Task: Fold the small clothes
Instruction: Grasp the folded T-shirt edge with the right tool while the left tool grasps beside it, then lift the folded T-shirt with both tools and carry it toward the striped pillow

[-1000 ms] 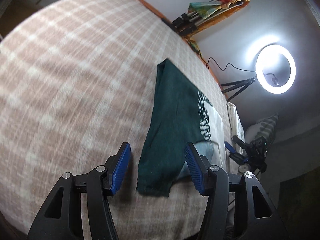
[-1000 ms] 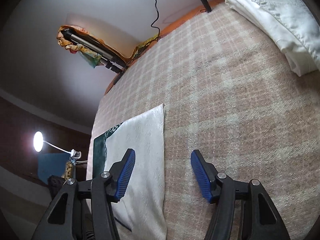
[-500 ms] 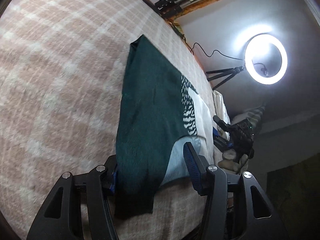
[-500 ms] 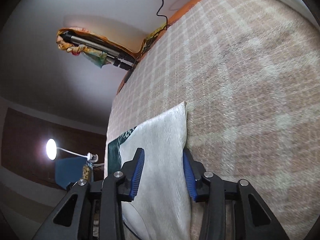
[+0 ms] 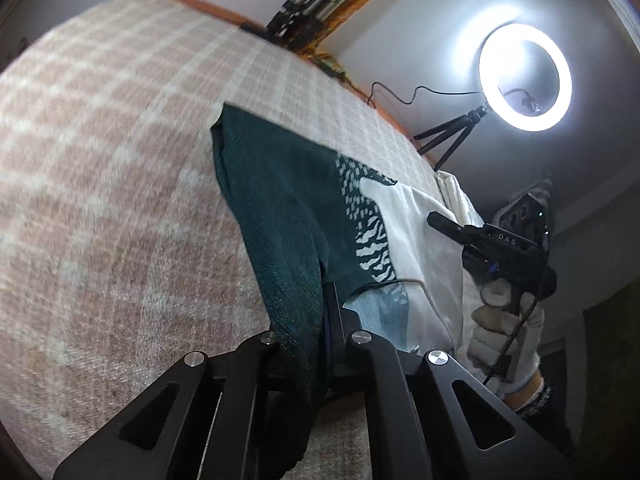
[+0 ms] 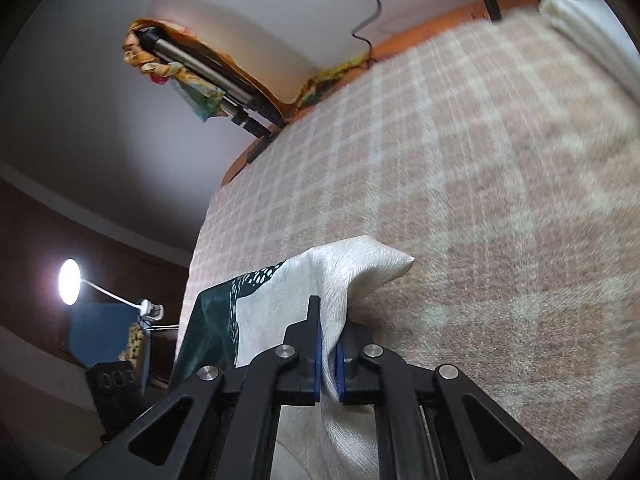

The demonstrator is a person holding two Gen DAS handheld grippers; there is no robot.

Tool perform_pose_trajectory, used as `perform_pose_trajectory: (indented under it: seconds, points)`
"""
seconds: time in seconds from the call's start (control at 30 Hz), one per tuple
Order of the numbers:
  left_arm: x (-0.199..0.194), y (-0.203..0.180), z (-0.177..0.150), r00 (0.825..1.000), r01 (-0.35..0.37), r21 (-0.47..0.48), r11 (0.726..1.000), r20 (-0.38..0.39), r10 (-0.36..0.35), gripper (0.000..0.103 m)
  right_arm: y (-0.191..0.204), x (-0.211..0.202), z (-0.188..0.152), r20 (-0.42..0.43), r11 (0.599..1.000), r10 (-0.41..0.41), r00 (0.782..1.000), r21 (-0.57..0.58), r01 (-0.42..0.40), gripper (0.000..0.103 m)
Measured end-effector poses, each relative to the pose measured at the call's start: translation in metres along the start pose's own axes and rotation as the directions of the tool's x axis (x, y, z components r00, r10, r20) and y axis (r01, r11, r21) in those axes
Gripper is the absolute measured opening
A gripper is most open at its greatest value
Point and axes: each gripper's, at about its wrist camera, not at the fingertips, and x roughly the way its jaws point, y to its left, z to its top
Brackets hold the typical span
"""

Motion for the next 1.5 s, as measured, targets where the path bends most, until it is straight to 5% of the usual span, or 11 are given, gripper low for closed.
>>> perform_pose_trajectory:
  seconds: [0.23, 0.7, 1.5]
  points:
    - [-0.013, -0.028, -0.002, 0.999, 0.0, 0.104, 0.995, 0.04, -0.004, 0.004, 0.029, -0.016, -0.003, 0.053, 0.995, -0.046, 0.998, -0.088, 0.051, 0.002]
    - [0.019, -0.07, 0.01, 0.998, 0.05, 0.16, 0.986, 0.025, -0.055, 0.003, 0.036, -0.075, -0.001, 0.154, 0.981, -0.098, 0.983, -0.151, 0.122, 0.002]
    - [0.147, -0.258, 0.069, 0.98, 0.193, 0.354, 0.915, -0.024, -0.197, 0.003, -0.088, -0.225, 0.083, 0.342, 0.962, -0.236, 0.91, -0.048, 0.268, 0.002]
